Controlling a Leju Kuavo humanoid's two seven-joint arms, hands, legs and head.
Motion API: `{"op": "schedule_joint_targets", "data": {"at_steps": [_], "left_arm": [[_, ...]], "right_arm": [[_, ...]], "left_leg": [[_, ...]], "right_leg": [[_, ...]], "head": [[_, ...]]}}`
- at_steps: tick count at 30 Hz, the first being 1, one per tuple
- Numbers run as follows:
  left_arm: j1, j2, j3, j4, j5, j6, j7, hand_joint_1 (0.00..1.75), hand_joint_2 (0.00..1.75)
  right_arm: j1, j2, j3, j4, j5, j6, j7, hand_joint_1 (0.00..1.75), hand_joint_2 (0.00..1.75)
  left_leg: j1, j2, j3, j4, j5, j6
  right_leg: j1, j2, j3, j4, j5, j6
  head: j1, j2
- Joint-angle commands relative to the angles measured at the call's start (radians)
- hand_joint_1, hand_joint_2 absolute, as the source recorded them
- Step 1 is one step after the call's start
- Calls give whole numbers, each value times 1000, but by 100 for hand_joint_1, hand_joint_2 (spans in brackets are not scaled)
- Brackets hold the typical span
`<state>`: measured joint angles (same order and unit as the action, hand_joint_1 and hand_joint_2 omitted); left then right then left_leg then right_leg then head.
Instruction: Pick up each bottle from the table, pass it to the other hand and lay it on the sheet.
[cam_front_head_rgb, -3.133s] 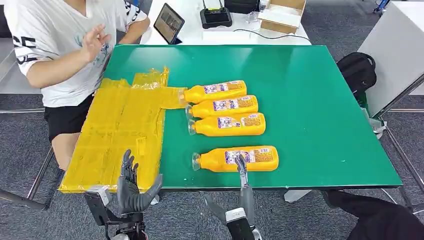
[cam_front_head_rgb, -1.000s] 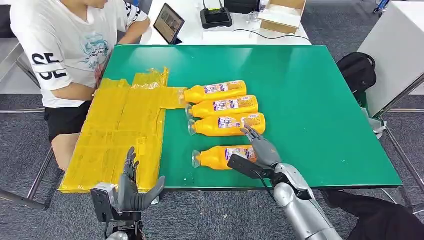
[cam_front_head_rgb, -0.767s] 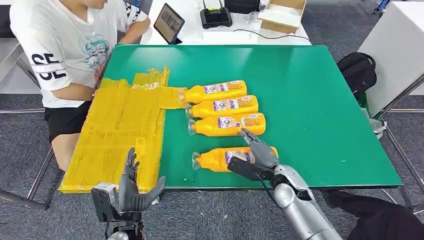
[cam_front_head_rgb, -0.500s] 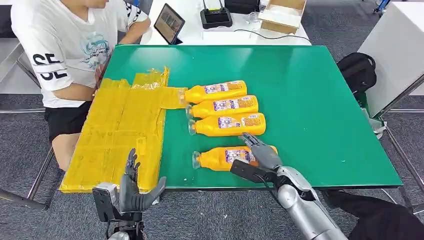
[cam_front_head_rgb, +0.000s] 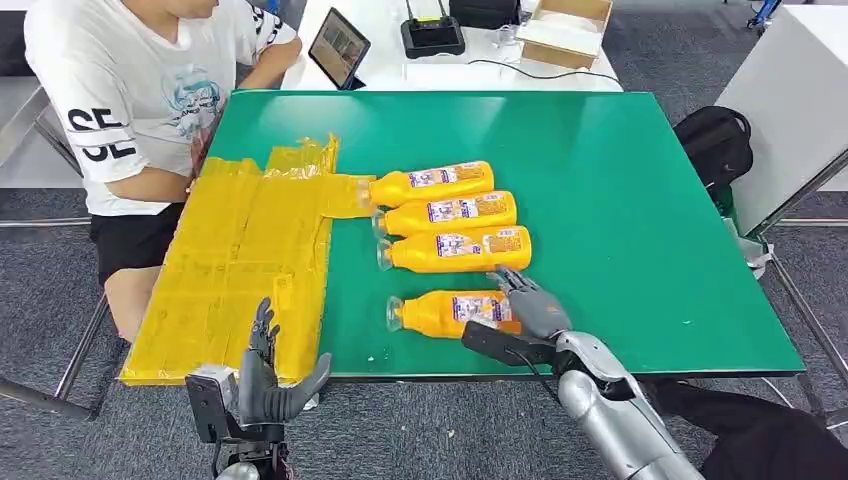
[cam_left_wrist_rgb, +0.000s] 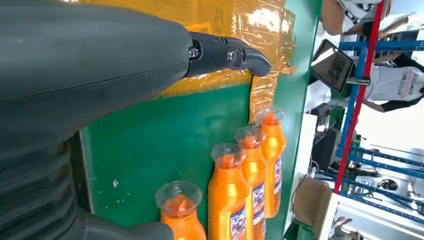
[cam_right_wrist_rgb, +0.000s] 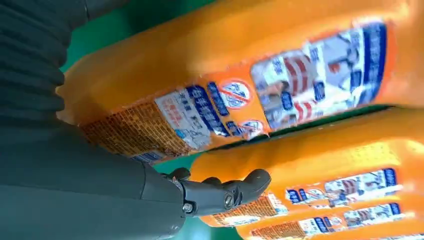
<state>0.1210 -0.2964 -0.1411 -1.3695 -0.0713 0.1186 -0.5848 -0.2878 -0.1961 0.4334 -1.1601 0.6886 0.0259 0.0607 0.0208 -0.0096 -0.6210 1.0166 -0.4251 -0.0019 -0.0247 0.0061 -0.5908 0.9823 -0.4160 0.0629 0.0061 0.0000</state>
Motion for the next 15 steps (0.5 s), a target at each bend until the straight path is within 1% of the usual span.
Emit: {"op": "schedule_joint_targets", "data": {"at_steps": [1, 4, 7, 9, 10, 15], "left_arm": [[-25, 21, 16, 56, 1, -1, 6, 0, 175], [-25, 21, 16, 56, 1, -1, 6, 0, 175], [-26, 20, 16, 57, 1, -1, 7, 0, 175], [-31, 21, 15, 64, 1, -2, 8, 0, 175], [-36, 21, 15, 70, 2, -4, 10, 0, 175], [-47, 22, 12, 83, 1, -2, 10, 0, 175]], "right_arm": [[-23, -18, 45, 82, -1, 5, 11, 0, 175], [-23, -18, 45, 82, -1, 5, 11, 0, 175], [-24, -22, 51, 85, 7, 10, 17, 0, 175], [-37, -28, 60, 105, 8, 30, 21, 0, 175], [-49, -32, 68, 125, 7, 44, 23, 0, 175], [-74, -24, 95, 179, 9, 59, 21, 0, 175]], "left_leg": [[0, 1, 6, -2, -1, 1], [0, 0, 3, -1, 0, 1], [0, 1, 6, -2, -1, 1], [0, 1, 4, -1, -1, 1], [0, 1, 6, -2, -1, 1], [0, 1, 5, -2, 0, 1]], "right_leg": [[1, 0, 6, -2, -1, -3], [1, 0, 3, -1, 0, -2], [1, -1, 6, -2, -1, -4], [1, -1, 4, -1, -1, -2], [1, -1, 5, -2, -1, -3], [1, 0, 4, -2, 0, -2]], "head": [[0, 0], [0, 0], [0, 0], [0, 0], [0, 0], [0, 0]]}}
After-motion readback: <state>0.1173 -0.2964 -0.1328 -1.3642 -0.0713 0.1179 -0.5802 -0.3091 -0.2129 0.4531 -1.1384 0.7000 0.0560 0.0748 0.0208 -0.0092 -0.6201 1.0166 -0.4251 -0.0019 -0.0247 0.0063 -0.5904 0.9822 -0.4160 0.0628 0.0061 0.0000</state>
